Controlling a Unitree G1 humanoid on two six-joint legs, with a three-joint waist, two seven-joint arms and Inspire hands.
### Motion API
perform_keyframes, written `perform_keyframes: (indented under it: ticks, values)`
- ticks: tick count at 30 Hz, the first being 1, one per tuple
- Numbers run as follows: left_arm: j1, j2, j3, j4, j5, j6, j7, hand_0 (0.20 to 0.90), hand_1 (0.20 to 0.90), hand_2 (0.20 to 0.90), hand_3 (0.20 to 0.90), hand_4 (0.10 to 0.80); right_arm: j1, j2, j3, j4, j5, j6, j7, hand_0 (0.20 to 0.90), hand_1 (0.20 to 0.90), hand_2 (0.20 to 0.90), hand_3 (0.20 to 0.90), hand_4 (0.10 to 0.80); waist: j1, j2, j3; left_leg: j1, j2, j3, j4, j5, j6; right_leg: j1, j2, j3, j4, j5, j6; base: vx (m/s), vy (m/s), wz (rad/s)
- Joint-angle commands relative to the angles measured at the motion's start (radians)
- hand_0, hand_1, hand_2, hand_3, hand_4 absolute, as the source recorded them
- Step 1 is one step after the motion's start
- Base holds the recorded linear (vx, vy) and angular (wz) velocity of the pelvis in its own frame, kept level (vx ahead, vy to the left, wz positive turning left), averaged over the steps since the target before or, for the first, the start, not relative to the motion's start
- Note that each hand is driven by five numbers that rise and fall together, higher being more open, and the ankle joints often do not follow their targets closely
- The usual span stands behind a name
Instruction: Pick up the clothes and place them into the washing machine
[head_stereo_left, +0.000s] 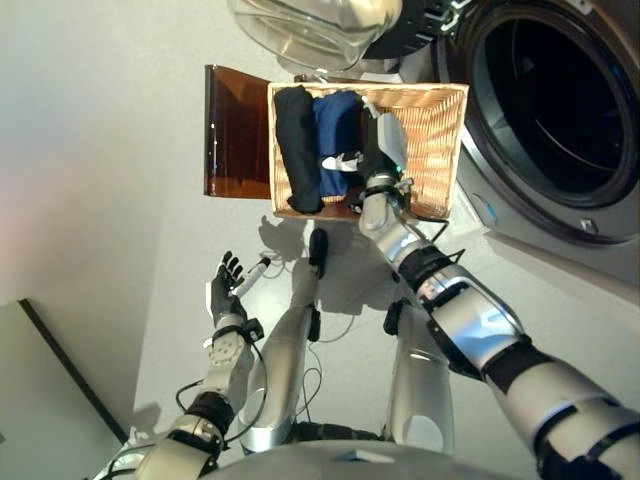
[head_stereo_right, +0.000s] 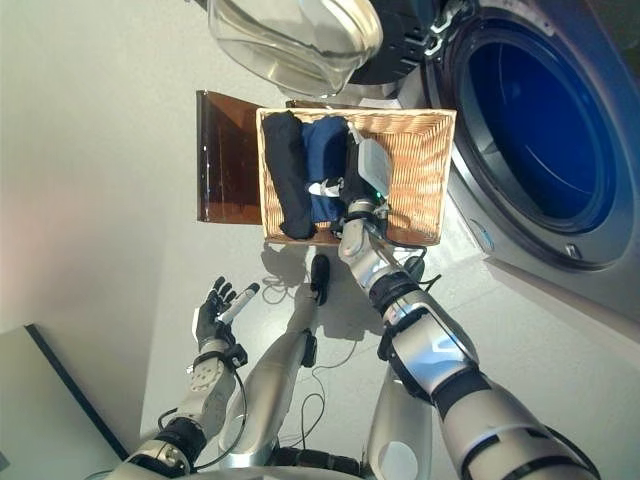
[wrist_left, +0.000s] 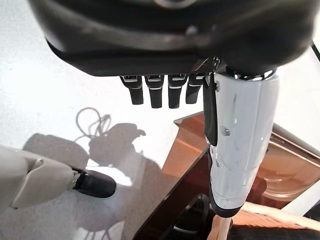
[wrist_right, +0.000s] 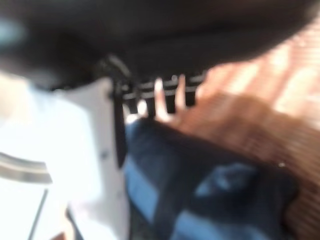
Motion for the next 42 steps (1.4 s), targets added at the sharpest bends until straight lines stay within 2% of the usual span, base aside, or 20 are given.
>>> perform_keyframes:
  ticks: [1,11,26,27,28,29,42]
  values:
    - [0.013,0.092,-0.015,-0.079,0.004,-0.056,0.034,0.900,0.900,0.900,0.900,0.800,-0.138,0.056,0.008,0.042,0.024,-0.087,-0.013,0.900,0.900,0.900,0.900,0.800,0.049,0.038,-0.005,-0.041,-0.029,0.036,-0.008,-0.008,-0.085,-0.048,0.011,0.046,0.126,-0.119,0.015,-0.010,0.010,0.16]
    - [0.007,0.113,-0.034,-0.185,-0.016,-0.066,0.019,0.900,0.900,0.900,0.900,0.800,-0.230,0.007,0.012,0.220,0.025,-0.046,0.020,0.900,0.900,0.900,0.900,0.800,0.092,0.063,-0.005,-0.112,-0.040,0.015,-0.008,0.003,-0.085,-0.108,-0.006,0.023,0.134,-0.119,0.021,-0.009,0.020,0.09]
    - [-0.017,0.120,-0.053,-0.253,-0.028,-0.061,-0.013,0.900,0.900,0.900,0.900,0.800,-0.368,-0.101,0.064,0.330,-0.032,0.006,0.097,0.900,0.900,0.900,0.900,0.800,0.149,0.102,-0.005,-0.177,-0.061,-0.021,-0.008,0.018,-0.082,-0.164,-0.037,-0.001,0.161,-0.130,0.029,-0.002,0.013,0.11]
    - [-0.017,0.120,-0.053,-0.253,-0.028,-0.061,-0.013,0.900,0.900,0.900,0.900,0.800,-0.368,-0.101,0.064,0.330,-0.032,0.006,0.097,0.664,0.664,0.664,0.664,0.631,0.149,0.102,-0.005,-0.177,-0.061,-0.022,-0.008,0.018,-0.083,-0.164,-0.037,-0.001,0.161,-0.130,0.029,0.004,0.010,0.10]
    - [-0.019,0.120,-0.050,-0.256,-0.027,-0.060,-0.015,0.900,0.900,0.900,0.900,0.800,-0.376,-0.106,0.071,0.332,-0.047,0.010,0.103,0.367,0.367,0.367,0.367,0.420,0.153,0.104,-0.005,-0.182,-0.062,-0.026,-0.008,0.019,-0.082,-0.166,-0.039,-0.002,0.160,-0.132,0.029,0.006,0.009,0.04]
    - [-0.022,0.118,-0.049,-0.251,-0.028,-0.058,-0.016,0.900,0.900,0.900,0.900,0.800,-0.383,-0.111,0.081,0.335,-0.062,0.015,0.105,0.200,0.200,0.200,0.200,0.300,0.154,0.103,-0.005,-0.184,-0.063,-0.027,-0.008,0.020,-0.083,-0.168,-0.040,-0.003,0.161,-0.132,0.029,0.006,0.009,0.04]
    - [-0.036,0.096,-0.067,-0.236,-0.032,-0.046,-0.003,0.900,0.900,0.900,0.900,0.800,-0.411,-0.117,0.087,0.357,-0.159,0.059,0.039,0.200,0.200,0.200,0.200,0.300,0.150,0.107,-0.005,-0.186,-0.067,-0.028,-0.008,0.021,-0.082,-0.170,-0.041,0.002,0.153,-0.130,0.028,0.000,0.000,0.00]
